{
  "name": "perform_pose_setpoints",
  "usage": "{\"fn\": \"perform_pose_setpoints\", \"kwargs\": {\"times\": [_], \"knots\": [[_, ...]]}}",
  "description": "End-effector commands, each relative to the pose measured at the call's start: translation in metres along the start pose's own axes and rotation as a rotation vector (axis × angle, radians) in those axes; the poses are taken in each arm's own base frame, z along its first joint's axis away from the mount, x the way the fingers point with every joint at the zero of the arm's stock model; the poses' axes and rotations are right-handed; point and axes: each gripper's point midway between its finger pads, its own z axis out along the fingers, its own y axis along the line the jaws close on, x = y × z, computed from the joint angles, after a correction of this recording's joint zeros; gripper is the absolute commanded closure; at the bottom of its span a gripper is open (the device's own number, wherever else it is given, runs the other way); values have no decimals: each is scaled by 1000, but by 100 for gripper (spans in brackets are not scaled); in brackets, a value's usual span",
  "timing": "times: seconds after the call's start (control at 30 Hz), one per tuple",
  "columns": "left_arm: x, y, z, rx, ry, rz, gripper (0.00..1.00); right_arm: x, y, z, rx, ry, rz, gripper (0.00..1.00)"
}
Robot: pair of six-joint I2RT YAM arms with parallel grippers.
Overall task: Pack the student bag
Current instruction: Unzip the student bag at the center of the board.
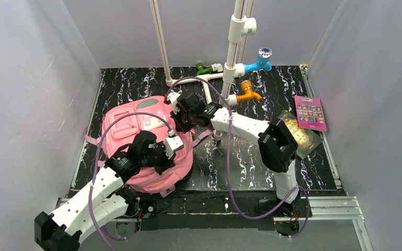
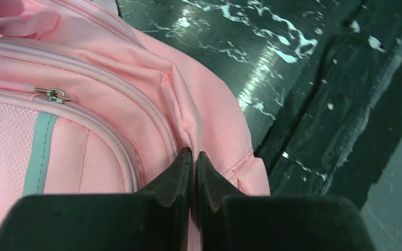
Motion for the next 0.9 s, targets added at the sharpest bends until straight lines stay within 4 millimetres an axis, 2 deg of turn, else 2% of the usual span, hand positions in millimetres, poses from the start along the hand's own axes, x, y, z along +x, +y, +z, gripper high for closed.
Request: {"fn": "perform_pose_setpoints", "kwargs": {"times": [0.0,0.1,0.23,0.33,0.43,0.53,0.63,0.7,0.73,0.8,0.87], "knots": [[-35,63,9,-304,-135,-41,100,-10,47,-25,-191,-15,67,99],[-37,71,12,-341,-148,-84,100,13,62,-33,-202,-8,79,99],[-46,71,10,-336,-202,-117,100,43,68,-42,-177,36,84,99],[-48,71,6,-346,-220,-128,100,59,74,-54,-177,65,70,99],[-44,74,4,-367,-194,-163,100,59,82,-68,-191,32,73,99],[-42,62,6,-311,-157,-260,98,53,75,-70,-144,-11,80,99],[-44,38,4,-209,-151,-424,77,43,59,-70,-59,-13,46,99],[-46,27,-6,-189,-175,-503,53,38,52,-71,-18,-6,14,99],[-45,22,-13,-185,-184,-538,45,36,48,-72,-3,-6,-1,99],[-46,15,-30,-196,-219,-591,31,32,41,-73,34,-6,-28,99],[-42,14,-48,-244,-240,-648,23,28,36,-74,54,-2,-54,99]]}}
